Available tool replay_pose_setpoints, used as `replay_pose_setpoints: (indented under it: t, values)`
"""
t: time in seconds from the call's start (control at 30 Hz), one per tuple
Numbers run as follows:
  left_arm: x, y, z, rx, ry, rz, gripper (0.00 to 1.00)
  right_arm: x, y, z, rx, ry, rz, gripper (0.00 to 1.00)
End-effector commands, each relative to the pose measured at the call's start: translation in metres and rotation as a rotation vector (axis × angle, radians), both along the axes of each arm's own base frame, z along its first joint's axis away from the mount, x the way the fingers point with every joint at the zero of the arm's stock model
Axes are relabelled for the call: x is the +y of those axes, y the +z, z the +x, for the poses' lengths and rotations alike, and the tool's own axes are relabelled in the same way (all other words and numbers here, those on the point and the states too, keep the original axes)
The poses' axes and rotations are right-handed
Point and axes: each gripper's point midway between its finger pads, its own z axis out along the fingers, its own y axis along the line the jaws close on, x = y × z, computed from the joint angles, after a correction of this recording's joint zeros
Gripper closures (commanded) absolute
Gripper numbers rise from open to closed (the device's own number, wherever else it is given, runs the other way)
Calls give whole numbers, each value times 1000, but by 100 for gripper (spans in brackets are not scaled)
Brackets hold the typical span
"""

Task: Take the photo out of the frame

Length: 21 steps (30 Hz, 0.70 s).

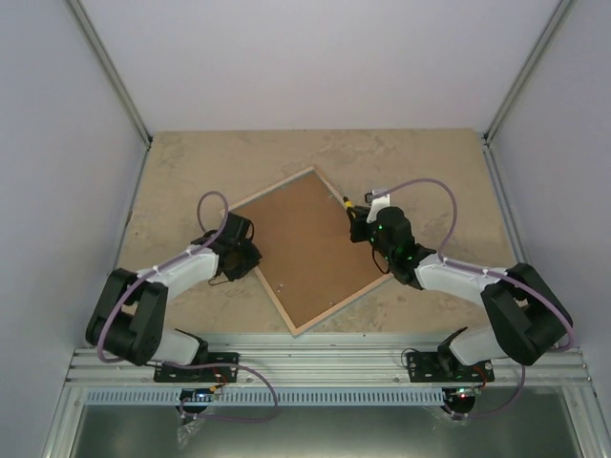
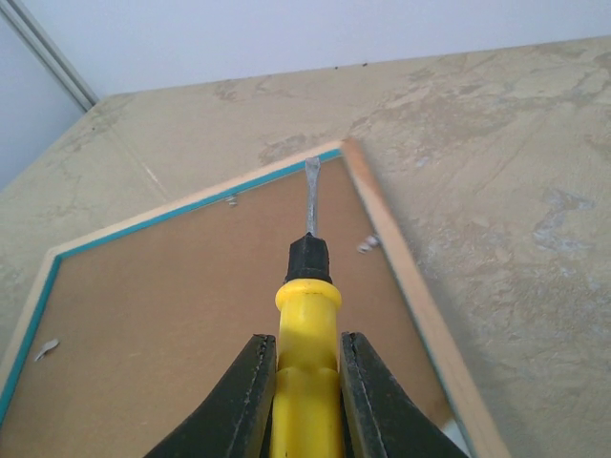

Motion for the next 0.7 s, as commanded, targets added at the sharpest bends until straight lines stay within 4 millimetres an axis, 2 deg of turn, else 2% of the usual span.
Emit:
replay_pose_setpoints:
  t: [0.0,0.1,0.2,0.33,0.47,0.57,0.67]
  values:
    - [0,22,3,-83,230,-157,100,-3,14,0,-41,11,41,99]
    - [3,36,-5,-113,264,-148,100,2,17,-2,-42,40,57,99]
    - [1,40,-9,-116,253,-140,87,2,18,-3,-47,40,60,99]
    - [6,40,-10,-104,214,-73,74,0,22,-5,-58,40,70,100]
    - [11,49,-9,-110,164,-6,58,0,25,-6,-66,41,72,99]
    - [18,58,-5,-130,120,69,47,0,25,-6,-70,38,73,100]
    - [27,89,20,-201,43,195,38,2,26,-8,-76,44,69,100]
